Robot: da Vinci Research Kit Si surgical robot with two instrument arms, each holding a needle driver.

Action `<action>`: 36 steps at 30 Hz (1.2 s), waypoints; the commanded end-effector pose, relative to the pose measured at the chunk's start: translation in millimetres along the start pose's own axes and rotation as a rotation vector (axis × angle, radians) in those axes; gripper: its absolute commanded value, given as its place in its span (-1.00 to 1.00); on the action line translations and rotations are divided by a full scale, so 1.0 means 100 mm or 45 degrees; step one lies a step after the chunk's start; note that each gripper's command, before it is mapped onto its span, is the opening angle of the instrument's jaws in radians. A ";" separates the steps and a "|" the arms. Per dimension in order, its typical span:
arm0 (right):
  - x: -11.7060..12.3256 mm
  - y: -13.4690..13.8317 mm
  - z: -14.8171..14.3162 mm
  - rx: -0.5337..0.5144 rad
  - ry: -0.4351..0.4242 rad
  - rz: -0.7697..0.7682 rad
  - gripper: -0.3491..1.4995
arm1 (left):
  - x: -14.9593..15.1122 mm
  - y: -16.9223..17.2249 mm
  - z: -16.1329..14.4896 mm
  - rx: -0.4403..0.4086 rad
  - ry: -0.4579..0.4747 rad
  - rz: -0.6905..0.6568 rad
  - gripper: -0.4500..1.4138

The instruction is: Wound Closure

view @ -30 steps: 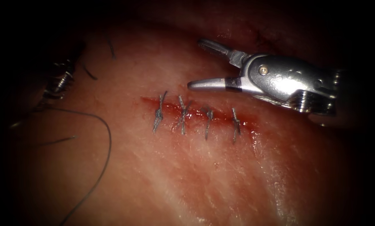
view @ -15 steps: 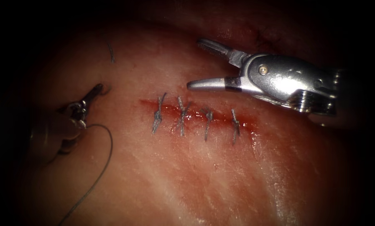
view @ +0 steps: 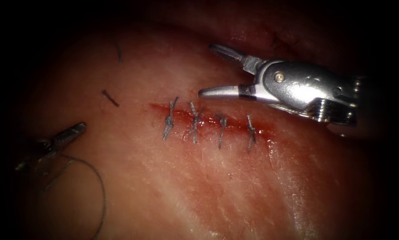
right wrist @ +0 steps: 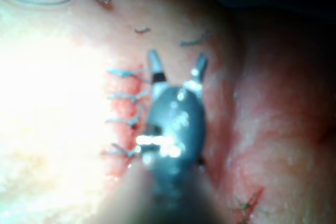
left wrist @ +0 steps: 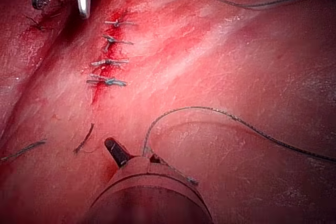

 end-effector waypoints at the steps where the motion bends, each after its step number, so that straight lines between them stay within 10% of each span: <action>1: -0.004 -0.004 0.004 0.006 0.003 0.008 0.63 | 0.002 -0.006 0.004 -0.008 0.031 -0.130 -0.82; 18: -0.004 -0.033 -0.058 0.030 -0.109 -0.061 0.82 | -0.039 -0.091 0.064 -0.075 0.125 -1.033 -0.17; 27: 0.006 -0.047 -0.068 0.042 -0.127 -0.077 0.91 | -0.004 -0.086 0.096 -0.184 0.682 -1.514 -0.12; 36: 0.022 -0.056 -0.074 0.066 -0.152 -0.116 0.82 | 0.021 -0.080 0.095 -0.421 0.794 -1.611 -0.10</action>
